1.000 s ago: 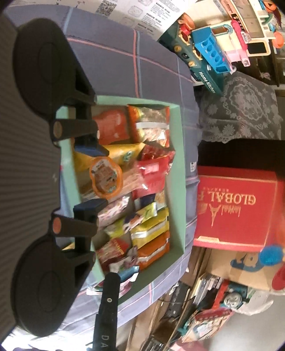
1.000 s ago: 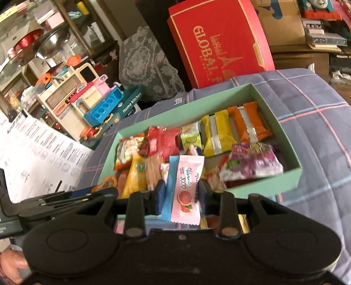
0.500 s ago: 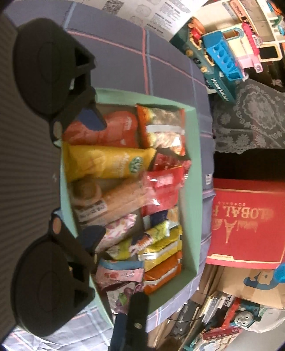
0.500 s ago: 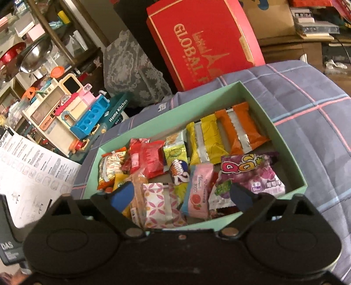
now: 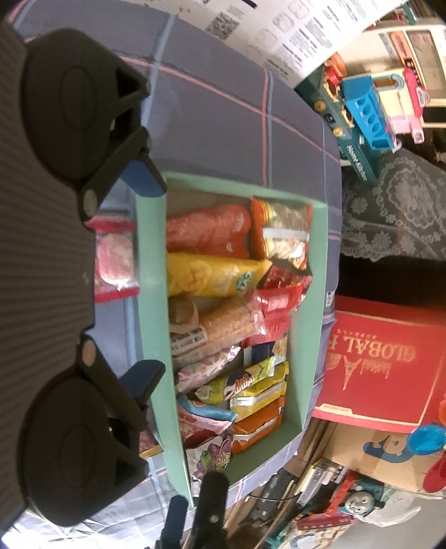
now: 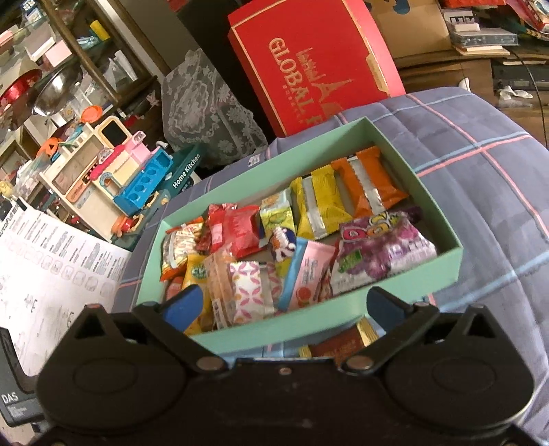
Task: Organize snacks
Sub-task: 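Move both grippers to the red-wrapped candy and brown chocolate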
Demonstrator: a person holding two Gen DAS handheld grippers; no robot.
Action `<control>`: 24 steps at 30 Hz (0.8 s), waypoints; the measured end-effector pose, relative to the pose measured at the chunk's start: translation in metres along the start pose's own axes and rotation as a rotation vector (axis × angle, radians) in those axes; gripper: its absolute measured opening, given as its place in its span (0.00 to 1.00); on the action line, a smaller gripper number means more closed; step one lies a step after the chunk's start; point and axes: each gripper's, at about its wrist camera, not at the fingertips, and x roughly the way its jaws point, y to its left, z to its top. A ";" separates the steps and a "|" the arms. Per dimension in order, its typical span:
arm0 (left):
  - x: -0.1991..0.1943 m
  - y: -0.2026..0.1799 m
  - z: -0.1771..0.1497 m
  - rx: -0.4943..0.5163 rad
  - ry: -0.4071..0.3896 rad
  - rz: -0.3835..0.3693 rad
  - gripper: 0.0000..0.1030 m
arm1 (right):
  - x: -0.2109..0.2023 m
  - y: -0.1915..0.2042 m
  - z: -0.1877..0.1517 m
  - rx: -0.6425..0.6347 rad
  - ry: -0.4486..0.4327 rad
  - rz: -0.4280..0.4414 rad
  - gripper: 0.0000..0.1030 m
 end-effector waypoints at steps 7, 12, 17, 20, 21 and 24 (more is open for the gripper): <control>-0.008 0.018 -0.022 -0.038 0.010 0.018 1.00 | -0.018 -0.005 -0.020 -0.018 0.001 -0.035 1.00; -0.001 0.028 -0.042 -0.046 0.046 0.057 1.00 | -0.016 -0.006 -0.039 -0.054 0.026 -0.088 1.00; 0.009 0.033 -0.048 -0.058 0.075 0.058 1.00 | -0.004 -0.004 -0.056 -0.111 0.061 -0.124 1.00; 0.017 0.029 -0.044 -0.047 0.075 0.059 1.00 | 0.003 -0.002 -0.059 -0.138 0.061 -0.141 1.00; 0.020 0.027 -0.042 -0.045 0.079 0.060 1.00 | 0.006 -0.001 -0.060 -0.152 0.060 -0.149 1.00; 0.031 0.022 -0.038 -0.051 0.090 0.062 1.00 | 0.018 0.001 -0.057 -0.175 0.065 -0.165 1.00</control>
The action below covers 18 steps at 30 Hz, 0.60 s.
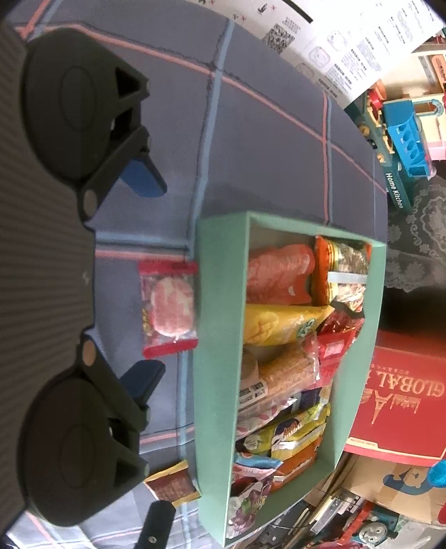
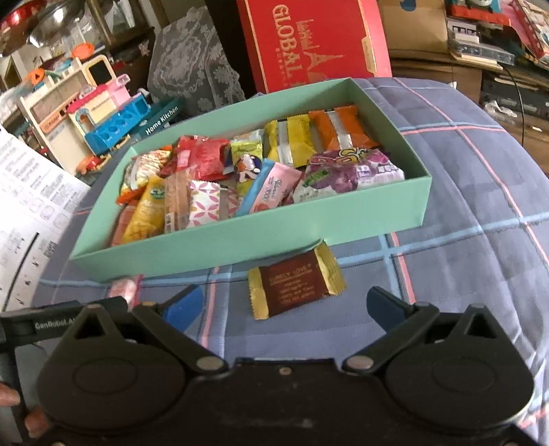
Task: Organize snacks
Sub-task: 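Move both grippers to the red-wrapped candy and brown chocolate, then grasp the red-wrapped candy with the left gripper while the right grasps the brown Surely Love chocolate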
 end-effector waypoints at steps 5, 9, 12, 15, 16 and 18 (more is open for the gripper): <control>0.012 -0.007 0.004 -0.004 0.008 0.016 1.00 | 0.018 0.006 0.004 -0.039 0.007 -0.014 0.94; 0.016 -0.011 0.006 0.015 -0.004 0.032 0.98 | 0.034 0.011 0.007 -0.060 0.025 -0.014 0.86; 0.018 -0.014 0.006 0.034 -0.012 0.043 0.97 | 0.042 0.015 0.005 -0.105 0.022 -0.029 0.83; 0.018 -0.016 0.005 0.052 -0.022 0.052 0.92 | 0.045 0.024 0.001 -0.192 0.012 -0.058 0.75; 0.019 -0.018 0.005 0.063 -0.027 0.055 0.88 | 0.047 0.028 0.000 -0.224 0.008 -0.069 0.72; 0.018 -0.021 0.005 0.082 -0.036 0.056 0.83 | 0.047 0.033 -0.003 -0.283 0.001 -0.084 0.68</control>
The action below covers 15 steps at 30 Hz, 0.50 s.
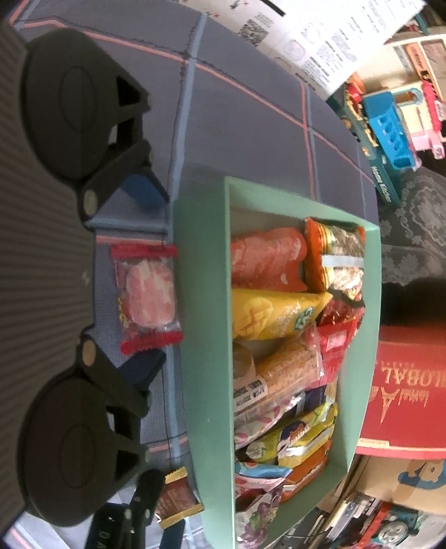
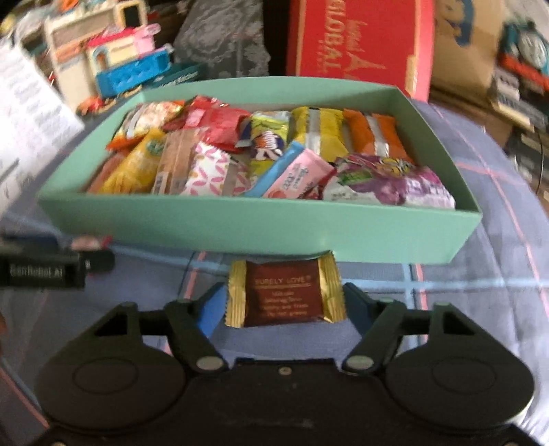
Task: Organize snacks
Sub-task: 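Grasp the red-wrapped candy with the left gripper while the right grasps the brown Surely Love chocolate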
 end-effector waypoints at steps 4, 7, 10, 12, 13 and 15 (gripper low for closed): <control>-0.004 -0.005 0.001 0.023 -0.023 -0.017 0.59 | -0.002 0.000 -0.001 -0.018 -0.006 0.016 0.59; -0.005 -0.006 0.001 0.021 -0.026 -0.025 0.51 | -0.005 -0.005 0.001 0.005 0.000 0.029 0.56; -0.009 -0.001 -0.001 -0.001 -0.025 -0.032 0.42 | -0.009 -0.012 0.002 0.063 0.010 0.059 0.48; -0.012 0.001 -0.004 -0.003 -0.018 -0.042 0.41 | -0.012 -0.015 0.001 0.091 0.021 0.076 0.47; -0.014 0.002 -0.006 -0.002 -0.014 -0.047 0.40 | -0.013 -0.015 -0.001 0.094 0.022 0.077 0.47; -0.018 0.003 -0.010 -0.008 -0.006 -0.059 0.39 | -0.016 -0.016 -0.003 0.111 0.028 0.090 0.46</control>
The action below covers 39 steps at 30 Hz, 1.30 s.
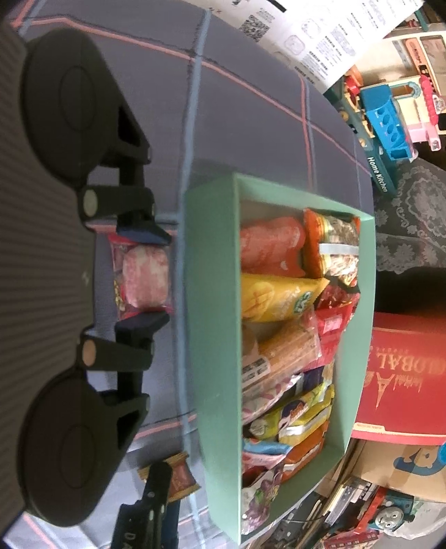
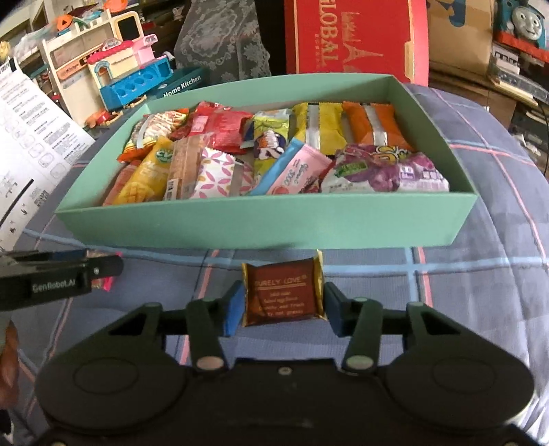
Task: Organize snacks
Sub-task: 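Grasp the red-wrapped candy with the left gripper while the right grasps the brown Surely Love chocolate, then carry the red candy and brown chocolate over the green tray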
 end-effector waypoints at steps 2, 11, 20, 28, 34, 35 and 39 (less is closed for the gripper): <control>-0.005 0.001 -0.005 -0.011 0.012 -0.019 0.39 | -0.004 -0.002 -0.002 0.028 0.009 0.023 0.46; -0.029 0.000 -0.019 -0.011 0.018 -0.067 0.39 | -0.030 0.000 -0.006 0.060 -0.007 0.073 0.46; -0.062 -0.008 -0.018 0.002 -0.039 -0.096 0.39 | -0.058 0.008 -0.006 0.060 -0.050 0.111 0.46; -0.085 -0.017 -0.010 0.022 -0.088 -0.122 0.39 | -0.083 0.008 0.000 0.089 -0.098 0.167 0.46; -0.088 -0.025 0.012 0.052 -0.122 -0.129 0.39 | -0.090 -0.002 0.018 0.132 -0.145 0.182 0.46; -0.087 -0.026 0.019 0.056 -0.131 -0.131 0.39 | -0.090 -0.004 0.022 0.141 -0.152 0.182 0.46; -0.081 -0.033 0.048 0.073 -0.158 -0.140 0.39 | -0.087 -0.015 0.039 0.176 -0.181 0.173 0.46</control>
